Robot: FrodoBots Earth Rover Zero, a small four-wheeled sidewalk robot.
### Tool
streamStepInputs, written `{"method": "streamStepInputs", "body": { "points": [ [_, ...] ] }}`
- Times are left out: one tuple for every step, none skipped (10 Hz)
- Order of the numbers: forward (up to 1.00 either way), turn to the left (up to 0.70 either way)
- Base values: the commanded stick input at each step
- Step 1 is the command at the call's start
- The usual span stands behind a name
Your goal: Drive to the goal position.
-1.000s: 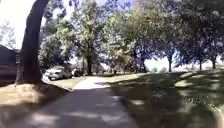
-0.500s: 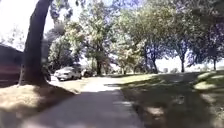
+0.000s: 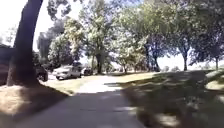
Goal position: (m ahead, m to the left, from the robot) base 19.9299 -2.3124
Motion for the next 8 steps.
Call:
{"method": "streamStepInputs", "body": {
  "points": [
    [0.85,0.00],
    [0.85,0.00],
    [0.85,0.00],
    [0.85,0.00],
    [0.85,0.00],
    [0.85,0.00],
    [0.85,0.00],
    [0.85,0.00]
  ]
}}
